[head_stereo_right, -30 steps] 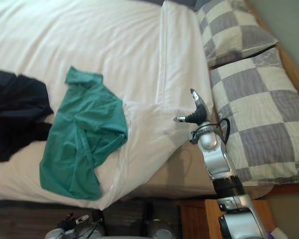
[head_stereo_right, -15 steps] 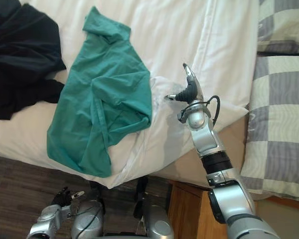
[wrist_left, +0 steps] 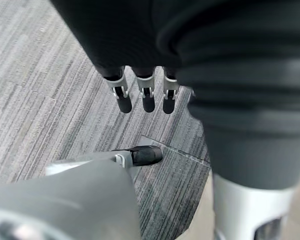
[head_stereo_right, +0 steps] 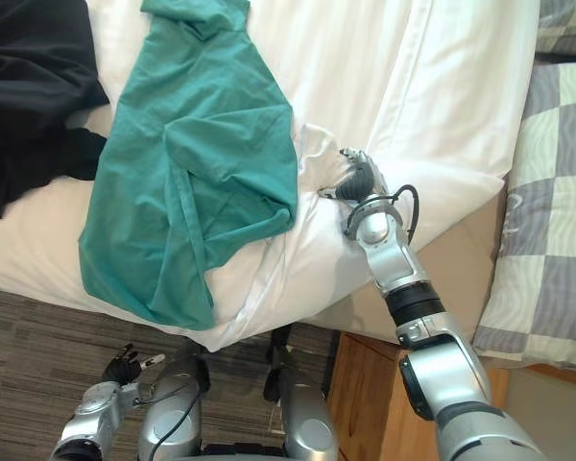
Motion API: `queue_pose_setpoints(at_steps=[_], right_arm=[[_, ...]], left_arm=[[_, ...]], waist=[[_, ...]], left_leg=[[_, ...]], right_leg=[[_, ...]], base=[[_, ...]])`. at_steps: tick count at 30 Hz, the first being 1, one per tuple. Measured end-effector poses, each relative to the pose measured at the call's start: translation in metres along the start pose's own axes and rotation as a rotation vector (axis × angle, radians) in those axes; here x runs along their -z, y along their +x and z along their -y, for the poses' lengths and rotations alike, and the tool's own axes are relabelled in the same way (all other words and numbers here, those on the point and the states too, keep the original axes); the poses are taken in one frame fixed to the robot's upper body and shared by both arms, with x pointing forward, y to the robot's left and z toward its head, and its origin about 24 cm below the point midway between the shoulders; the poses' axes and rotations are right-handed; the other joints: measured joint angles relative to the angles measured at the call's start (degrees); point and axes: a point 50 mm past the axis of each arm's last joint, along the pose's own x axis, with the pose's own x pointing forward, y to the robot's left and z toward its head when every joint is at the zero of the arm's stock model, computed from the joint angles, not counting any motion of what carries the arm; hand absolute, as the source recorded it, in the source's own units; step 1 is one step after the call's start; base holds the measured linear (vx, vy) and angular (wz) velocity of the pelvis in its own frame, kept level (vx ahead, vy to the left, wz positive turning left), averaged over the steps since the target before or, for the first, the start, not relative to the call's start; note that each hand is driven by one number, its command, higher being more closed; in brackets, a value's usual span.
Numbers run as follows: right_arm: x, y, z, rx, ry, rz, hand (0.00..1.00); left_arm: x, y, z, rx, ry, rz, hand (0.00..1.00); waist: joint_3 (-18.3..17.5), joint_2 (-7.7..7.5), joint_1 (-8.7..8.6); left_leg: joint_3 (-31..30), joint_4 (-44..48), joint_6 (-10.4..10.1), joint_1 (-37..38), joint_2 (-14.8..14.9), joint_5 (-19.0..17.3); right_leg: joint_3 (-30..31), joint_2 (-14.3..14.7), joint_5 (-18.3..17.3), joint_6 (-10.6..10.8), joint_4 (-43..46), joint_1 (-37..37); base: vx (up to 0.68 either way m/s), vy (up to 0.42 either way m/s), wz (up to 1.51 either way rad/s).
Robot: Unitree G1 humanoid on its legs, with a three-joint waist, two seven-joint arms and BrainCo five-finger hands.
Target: Tidy the bed and pick cloth on bed and put in laundry
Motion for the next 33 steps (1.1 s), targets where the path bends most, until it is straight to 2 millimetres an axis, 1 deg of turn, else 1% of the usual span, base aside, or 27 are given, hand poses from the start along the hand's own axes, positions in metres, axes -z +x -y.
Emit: queue_pose_setpoints(at_steps=[2,3,7,10,13,15,16,17,18,20,21,22,23,24,25,26,27,29,31,33], right_arm=[[0.001,0.001,0.002,0.004,0.000,0.002,1.00],[0.002,0.001,0.002,0.005,0.009,0.003,1.00],[0.009,-0.005,-0.001,0.012,0.054,-0.004,1.00],[0.021,-0.015,-0.004,0.044,0.102,-0.015,1.00],[0.035,-0.033,-0.012,0.094,0.190,-0.047,1.00],[0.053,-0.054,-0.020,0.154,0.284,-0.108,1.00],[0.057,-0.060,-0.023,0.163,0.299,-0.128,1.00],[0.067,-0.072,-0.029,0.187,0.339,-0.169,1.00],[0.072,-0.080,-0.033,0.198,0.357,-0.193,1.00],[0.090,-0.105,-0.040,0.239,0.402,-0.268,1.00],[0.099,-0.116,-0.042,0.252,0.406,-0.304,1.00],[0.110,-0.133,-0.044,0.272,0.425,-0.352,1.00],[0.118,-0.144,-0.045,0.288,0.436,-0.384,1.00],[0.123,-0.151,-0.046,0.292,0.438,-0.405,1.00],[0.128,-0.158,-0.046,0.295,0.439,-0.423,1.00],[0.132,-0.166,-0.047,0.296,0.435,-0.442,1.00],[0.137,-0.173,-0.048,0.302,0.441,-0.464,0.00],[0.141,-0.183,-0.051,0.312,0.489,-0.491,0.00],[0.143,-0.187,-0.053,0.310,0.549,-0.505,0.00],[0.147,-0.195,-0.059,0.293,0.671,-0.532,0.00]], left_arm=[[-0.001,0.000,0.000,0.001,0.000,0.001,0.00],[-0.001,0.000,0.000,0.002,0.002,0.002,0.00],[0.000,0.000,0.007,0.026,0.026,0.001,0.00],[0.000,0.000,0.014,0.047,0.014,0.005,0.00],[0.001,-0.001,0.019,0.067,0.011,0.002,0.00],[0.006,-0.002,0.025,0.091,0.035,-0.012,0.00],[0.008,-0.003,0.025,0.091,0.035,-0.019,0.00],[0.015,-0.005,0.025,0.090,0.034,-0.037,0.00],[0.019,-0.006,0.025,0.091,0.031,-0.048,0.00],[0.033,-0.011,0.029,0.104,0.040,-0.087,0.00],[0.039,-0.013,0.030,0.109,0.048,-0.104,0.00],[0.047,-0.016,0.030,0.108,0.045,-0.130,0.00],[0.055,-0.018,0.030,0.106,0.042,-0.161,0.00],[0.060,-0.019,0.030,0.106,0.039,-0.176,0.00],[0.064,-0.021,0.032,0.110,0.035,-0.189,0.00],[0.069,-0.023,0.033,0.110,0.033,-0.206,0.00],[0.073,-0.025,0.032,0.108,0.032,-0.218,0.00],[0.079,-0.028,0.031,0.107,0.028,-0.236,0.00],[0.080,-0.028,0.030,0.107,0.027,-0.238,0.00],[0.085,-0.029,0.029,0.104,0.028,-0.253,0.00]], waist=[[0.2,0.30,0.00],[0.2,0.32,-0.05],[0.3,0.52,-0.07],[0.3,0.51,-0.21],[0.0,0.60,-0.44],[-2.0,0.61,-0.79],[-2.7,0.59,-0.93],[-4.5,0.62,-1.34],[-5.3,0.65,-1.67],[-7.8,0.60,-3.06],[-8.9,0.47,-3.25],[-10.9,0.45,-3.65],[-12.2,1.15,-4.53],[-12.8,1.65,-5.05],[-13.4,2.22,-5.46],[-14.2,2.74,-6.24],[-14.7,3.25,-6.84],[-16.2,3.63,-7.54],[-16.4,3.79,-7.53],[-16.9,4.12,-7.90]], left_leg=[[0.1,-0.1,0.1,-0.1,-0.1,0.1],[0.2,-0.1,0.1,-0.2,-0.3,0.2],[0.5,-0.3,0.0,-0.2,-0.5,0.7],[0.7,-1.4,-0.1,0.9,-0.6,1.4],[1.0,-2.4,-0.2,2.8,-0.6,1.8],[1.6,-2.4,-0.2,3.3,-0.6,1.8],[2.0,-2.6,-0.2,3.7,-0.6,1.8],[2.3,-3.2,-0.3,4.5,-0.8,1.9],[2.4,-3.4,-0.3,4.9,-0.9,1.9],[2.9,-4.3,-0.4,7.5,-1.6,2.0],[3.6,-4.9,-0.5,8.5,-1.9,1.9],[4.1,-5.8,-0.6,9.5,-2.5,2.0],[4.3,-6.0,-0.6,10.2,-2.5,2.0],[4.9,-6.1,-0.7,11.0,-2.5,2.0],[5.3,-6.1,-0.8,11.7,-2.5,1.8],[5.4,-6.1,-1.3,12.2,-2.5,1.4],[5.5,-6.2,-1.4,12.9,-2.5,1.3],[5.8,-6.2,-1.5,13.1,-2.5,1.1],[6.7,-6.2,-1.5,14.0,-2.5,0.8],[7.2,-6.2,-1.6,15.9,-2.6,0.0]], right_leg=[[0.0,-0.1,-0.1,-0.1,-0.2,0.0],[0.0,-0.2,-0.5,-0.6,-0.4,0.0],[0.0,-0.3,-0.6,-0.6,-0.9,0.0],[0.0,-0.2,-0.6,-0.6,-0.9,0.6],[0.4,-0.1,-0.7,-0.6,-0.9,1.9],[0.6,-0.1,-0.8,-0.5,-0.9,2.2],[0.9,-0.1,-0.9,-0.5,-0.9,2.3],[1.3,-0.1,-1.1,-0.2,-0.8,2.5],[1.3,-0.2,-1.4,0.2,-0.7,2.8],[1.5,-0.8,-3.7,0.2,0.3,4.3],[2.2,-1.0,-5.3,0.3,1.1,4.5],[3.3,-1.4,-7.3,0.1,1.7,4.5],[3.8,-1.4,-8.2,0.4,2.7,4.6],[4.2,-1.4,-8.9,0.8,3.3,4.8],[4.5,-1.4,-9.3,0.9,3.6,5.2],[4.5,-1.4,-9.3,1.0,3.6,5.6],[4.6,-1.4,-9.4,0.9,3.4,6.2],[5.2,-1.4,-9.4,0.9,3.1,6.4],[6.0,-1.4,-9.4,1.0,3.0,7.0],[6.6,-1.4,-9.3,1.1,2.4,8.8]], base=[[0.00,0.000,0.00],[0.00,0.000,0.00],[0.02,0.005,-0.03],[0.00,0.000,0.00],[0.01,0.018,-0.03],[0.02,0.013,-0.04],[0.04,0.028,-0.18],[0.02,0.015,-0.18],[0.03,0.016,-0.16],[0.03,0.010,-0.09],[0.01,0.004,-0.23],[0.01,-0.003,-0.26],[0.00,-0.008,-0.27],[-0.01,-0.011,-0.24],[-0.01,-0.008,-0.21],[0.00,-0.002,-0.14],[0.00,0.000,-0.04],[0.01,0.001,-0.07],[0.03,0.006,-0.18],[0.05,0.014,-0.18]])
